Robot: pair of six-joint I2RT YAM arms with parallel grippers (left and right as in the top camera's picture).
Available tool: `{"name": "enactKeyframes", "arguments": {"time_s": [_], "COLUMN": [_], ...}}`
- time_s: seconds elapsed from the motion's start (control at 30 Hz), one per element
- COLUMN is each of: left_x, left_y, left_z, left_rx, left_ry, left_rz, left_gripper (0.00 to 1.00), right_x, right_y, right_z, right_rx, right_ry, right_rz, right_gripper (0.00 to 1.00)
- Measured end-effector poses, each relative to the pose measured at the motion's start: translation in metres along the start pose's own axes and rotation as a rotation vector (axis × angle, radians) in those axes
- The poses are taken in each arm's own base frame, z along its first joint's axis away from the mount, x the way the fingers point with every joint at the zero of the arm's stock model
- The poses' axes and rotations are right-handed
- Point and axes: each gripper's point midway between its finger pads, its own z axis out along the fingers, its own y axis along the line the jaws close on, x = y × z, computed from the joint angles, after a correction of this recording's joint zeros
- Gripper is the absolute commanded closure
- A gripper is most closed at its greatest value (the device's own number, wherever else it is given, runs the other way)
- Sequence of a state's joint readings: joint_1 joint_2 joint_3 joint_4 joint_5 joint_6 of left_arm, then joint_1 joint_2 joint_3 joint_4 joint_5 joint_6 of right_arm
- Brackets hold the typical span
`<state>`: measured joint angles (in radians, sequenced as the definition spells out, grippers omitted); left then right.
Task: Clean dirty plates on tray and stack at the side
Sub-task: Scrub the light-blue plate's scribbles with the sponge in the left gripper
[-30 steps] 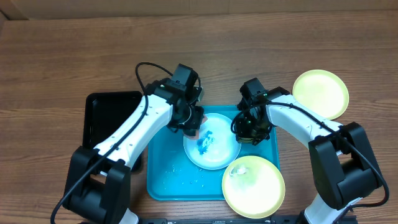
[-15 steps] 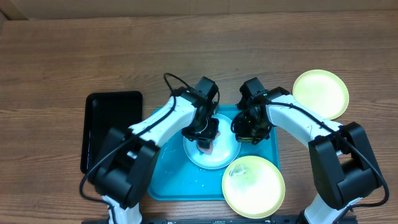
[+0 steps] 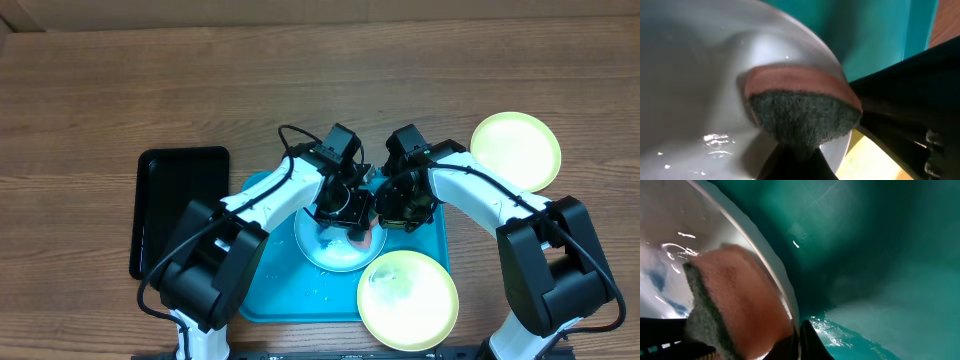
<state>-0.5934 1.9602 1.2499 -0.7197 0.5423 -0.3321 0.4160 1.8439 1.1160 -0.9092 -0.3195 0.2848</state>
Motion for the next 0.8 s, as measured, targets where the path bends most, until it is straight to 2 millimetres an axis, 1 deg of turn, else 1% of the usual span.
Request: {"name": "enactKeyframes", "arguments": {"time_s": [0.07, 0.17, 0.37, 0.6, 0.8], "left_x": [0.003, 0.005, 0.01, 0.012, 0.011], "left_y": [0.003, 0.014, 0.045, 0.081, 0.115], "left_z": [0.0, -0.001, -0.009, -0.03, -0.054], "left_rx": [-0.017, -0.066, -0.237, -0.463, -0.687], "left_ry": [0.009, 0.013, 0.015, -0.001, -0.045], "left_rz": [-0.017, -0.038, -0.074, -0.109, -0.132], "left_gripper": [0.96, 0.96, 0.96, 0.96, 0.96], "right_x": [0.0, 0.0, 0.0, 0.0, 0.001], "right_y": [0.001, 0.002, 0.006, 0.011, 0.012], "right_z": [0.0, 0.0, 0.001, 0.002, 0.002], "right_rx": [-0.006, -0.011, -0.025, -0.043, -0.044], "right_ry": [0.003, 0.003, 0.002, 0.003, 0.004], "right_rz": [0.0, 0.0, -0.007, -0.015, -0.015], "right_gripper": [0.96, 0.96, 0.96, 0.96, 0.96]}}
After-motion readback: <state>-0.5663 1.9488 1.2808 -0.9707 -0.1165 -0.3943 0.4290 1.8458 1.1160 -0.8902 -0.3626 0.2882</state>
